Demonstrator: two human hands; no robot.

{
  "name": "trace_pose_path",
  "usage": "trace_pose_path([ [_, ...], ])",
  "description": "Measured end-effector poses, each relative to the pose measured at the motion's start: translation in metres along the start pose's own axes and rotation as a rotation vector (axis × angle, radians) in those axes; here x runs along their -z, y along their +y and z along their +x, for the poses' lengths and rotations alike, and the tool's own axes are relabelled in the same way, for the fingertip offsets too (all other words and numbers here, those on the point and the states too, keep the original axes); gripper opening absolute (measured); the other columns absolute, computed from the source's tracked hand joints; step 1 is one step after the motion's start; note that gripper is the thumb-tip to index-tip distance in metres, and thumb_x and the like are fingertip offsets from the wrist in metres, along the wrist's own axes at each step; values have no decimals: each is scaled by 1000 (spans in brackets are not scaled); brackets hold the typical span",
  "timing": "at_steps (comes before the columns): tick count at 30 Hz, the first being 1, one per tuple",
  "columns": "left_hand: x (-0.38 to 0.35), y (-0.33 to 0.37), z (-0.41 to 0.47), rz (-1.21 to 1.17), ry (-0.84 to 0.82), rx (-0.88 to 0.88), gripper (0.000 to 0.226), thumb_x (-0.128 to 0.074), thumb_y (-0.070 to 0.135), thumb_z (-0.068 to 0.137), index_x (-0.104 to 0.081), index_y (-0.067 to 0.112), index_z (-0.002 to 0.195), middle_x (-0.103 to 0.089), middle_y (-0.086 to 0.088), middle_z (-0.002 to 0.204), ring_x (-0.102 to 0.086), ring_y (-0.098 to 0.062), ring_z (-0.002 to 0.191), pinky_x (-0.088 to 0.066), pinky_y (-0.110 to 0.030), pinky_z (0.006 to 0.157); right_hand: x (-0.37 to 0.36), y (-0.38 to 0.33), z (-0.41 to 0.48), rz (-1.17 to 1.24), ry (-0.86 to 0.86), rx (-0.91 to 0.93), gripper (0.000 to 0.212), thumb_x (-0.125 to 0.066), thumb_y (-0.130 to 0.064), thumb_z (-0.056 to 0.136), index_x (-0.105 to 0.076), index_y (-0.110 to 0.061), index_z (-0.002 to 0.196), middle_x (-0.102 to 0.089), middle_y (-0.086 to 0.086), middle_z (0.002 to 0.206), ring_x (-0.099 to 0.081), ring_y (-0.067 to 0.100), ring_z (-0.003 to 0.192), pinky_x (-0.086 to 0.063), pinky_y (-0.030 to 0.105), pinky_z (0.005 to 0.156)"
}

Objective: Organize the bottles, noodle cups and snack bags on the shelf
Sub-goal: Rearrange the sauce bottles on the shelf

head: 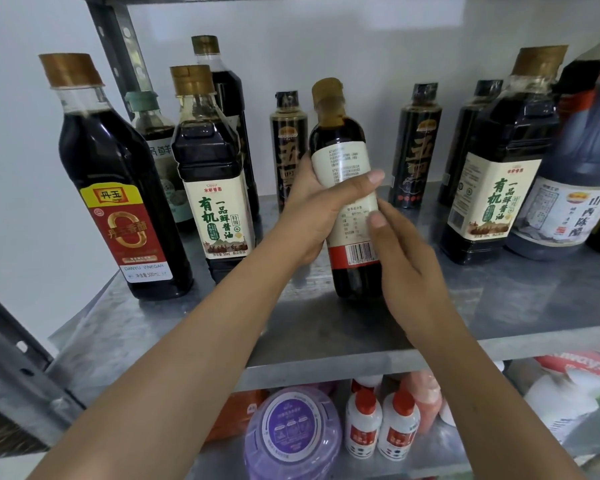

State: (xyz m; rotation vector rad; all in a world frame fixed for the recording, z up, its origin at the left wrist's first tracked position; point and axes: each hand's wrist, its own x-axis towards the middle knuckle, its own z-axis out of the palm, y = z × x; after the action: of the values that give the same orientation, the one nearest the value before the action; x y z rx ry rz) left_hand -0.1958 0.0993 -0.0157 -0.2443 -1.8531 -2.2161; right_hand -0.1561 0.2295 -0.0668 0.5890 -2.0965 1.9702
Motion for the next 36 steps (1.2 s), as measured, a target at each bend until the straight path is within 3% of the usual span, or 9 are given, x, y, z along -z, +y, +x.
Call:
trace_pose_path([
  [4, -1, -1, 0, 54, -6, -3, 57, -78, 9, 83, -46, 14, 130, -66, -13, 107, -71, -25, 89, -61, -43, 80, 1, -5, -3, 54, 19, -82, 34, -28, -51, 103, -57, -50, 121, -69, -27, 108, -61, -14, 107, -45, 7, 85],
  [8, -1, -1, 0, 98, -1, 26, 55, -79, 20, 85, -49, 9, 129, -67, -13, 107, -70, -23, 90, -62, -39, 79, 1, -9, -4, 61, 16, -116, 44, -23, -69, 86, -61, -56, 101, -69, -37, 93, -62, -17, 101, -45, 11, 86],
  [10, -2, -1, -1, 105, -1, 20, 48, -75, 31, 87, -53, 10, 124, -68, -14, 106, -70, -22, 90, -61, -39, 80, 1, -10, -4, 78, 18, -121, 49, -21, -74, 82, -60, -55, 104, -69, -36, 92, -62, -16, 100, -46, 13, 88],
  [12, -3, 2, -1, 106, 1, 28, 37, -66, 38, 94, -56, 13, 120, -69, -17, 108, -71, -23, 92, -61, -39, 83, 0, -8, -4, 91, 29, -119, 58, -22, -81, 80, -60, -54, 113, -72, -28, 103, -64, -9, 107, -48, 24, 99],
  [16, -3, 4, -2, 71, 32, 76, 45, -56, 48, 97, -54, 16, 128, -68, -19, 119, -71, -27, 104, -61, -39, 86, 0, -5, -4, 108, 28, -138, 71, -22, -85, 80, -58, -48, 129, -70, -12, 123, -63, 1, 117, -46, 39, 109],
  [22, -3, 4, -4, 51, 28, 73, 48, -54, 50, 97, -53, 14, 129, -68, -21, 120, -70, -23, 95, -61, -39, 83, 0, -5, -4, 113, 16, -136, 86, -25, -88, 70, -56, -42, 136, -69, -11, 125, -63, 0, 116, -46, 37, 109],
  [28, -3, 7, -7, 4, 3, 110, 74, -52, 66, 86, -54, 11, 135, -65, -21, 124, -67, -26, 99, -57, -48, 94, 0, -5, -2, 97, 39, -137, 68, -22, -86, 78, -56, -51, 125, -70, -15, 119, -63, -2, 114, -47, 36, 108],
  [31, -4, 8, -8, -34, 9, 121, 69, -44, 62, 96, -52, 8, 137, -63, -20, 117, -64, -27, 99, -55, -47, 94, 0, -6, -2, 97, 40, -140, 61, -21, -85, 80, -57, -53, 118, -71, -16, 117, -63, -2, 114, -47, 31, 106],
  [36, -3, 11, -9, -81, -2, 150, 66, -39, 58, 100, -52, 7, 138, -61, -18, 110, -65, -23, 86, -59, -36, 77, -1, -8, -3, 75, 39, -133, 52, -20, -79, 81, -59, -57, 107, -70, -23, 106, -63, -6, 110, -47, 23, 97],
])
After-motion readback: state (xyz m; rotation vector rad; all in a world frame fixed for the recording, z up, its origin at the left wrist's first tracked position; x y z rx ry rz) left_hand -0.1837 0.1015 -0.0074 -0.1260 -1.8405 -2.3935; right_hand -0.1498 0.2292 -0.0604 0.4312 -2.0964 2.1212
